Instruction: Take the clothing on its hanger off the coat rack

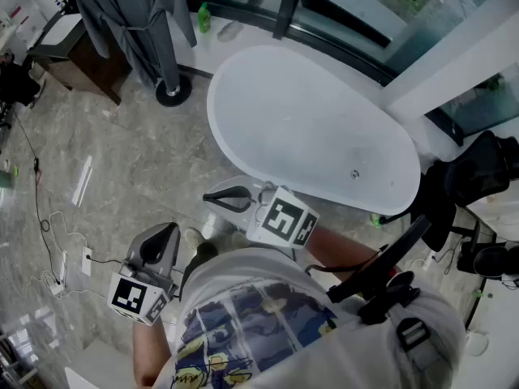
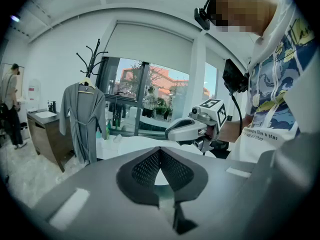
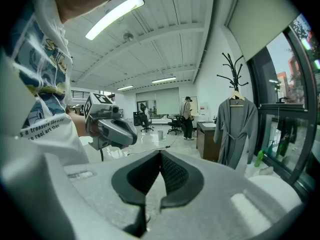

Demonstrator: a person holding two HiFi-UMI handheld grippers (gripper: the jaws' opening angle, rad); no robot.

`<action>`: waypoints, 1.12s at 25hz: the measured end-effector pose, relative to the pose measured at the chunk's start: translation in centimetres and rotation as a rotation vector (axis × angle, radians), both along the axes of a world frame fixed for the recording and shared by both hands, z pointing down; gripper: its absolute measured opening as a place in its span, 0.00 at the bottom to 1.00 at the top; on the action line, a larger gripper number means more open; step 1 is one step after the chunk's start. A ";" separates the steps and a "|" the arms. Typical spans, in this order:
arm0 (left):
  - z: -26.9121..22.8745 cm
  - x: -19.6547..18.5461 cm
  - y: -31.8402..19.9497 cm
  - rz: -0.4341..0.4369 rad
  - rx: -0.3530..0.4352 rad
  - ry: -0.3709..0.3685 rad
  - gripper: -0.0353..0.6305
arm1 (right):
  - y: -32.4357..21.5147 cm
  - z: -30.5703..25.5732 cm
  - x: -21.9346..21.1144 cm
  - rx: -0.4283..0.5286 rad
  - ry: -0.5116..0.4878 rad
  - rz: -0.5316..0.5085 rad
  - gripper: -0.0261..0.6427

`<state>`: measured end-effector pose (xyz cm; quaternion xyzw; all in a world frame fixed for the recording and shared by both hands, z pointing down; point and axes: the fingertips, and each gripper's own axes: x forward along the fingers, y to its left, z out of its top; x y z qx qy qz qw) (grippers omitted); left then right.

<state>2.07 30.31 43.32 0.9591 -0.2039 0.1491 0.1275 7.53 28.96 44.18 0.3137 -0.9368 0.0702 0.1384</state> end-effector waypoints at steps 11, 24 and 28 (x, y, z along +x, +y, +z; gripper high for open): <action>0.8 3.9 -0.2 0.019 0.000 -0.010 0.06 | 1.0 0.7 4.2 -0.010 -0.026 0.007 0.07; 0.8 3.8 -5.5 0.019 0.002 0.022 0.06 | -3.8 1.9 4.5 -0.016 -0.050 0.068 0.17; 1.1 2.8 -8.9 0.042 -0.006 0.062 0.06 | -6.8 1.2 3.7 0.004 -0.017 0.101 0.17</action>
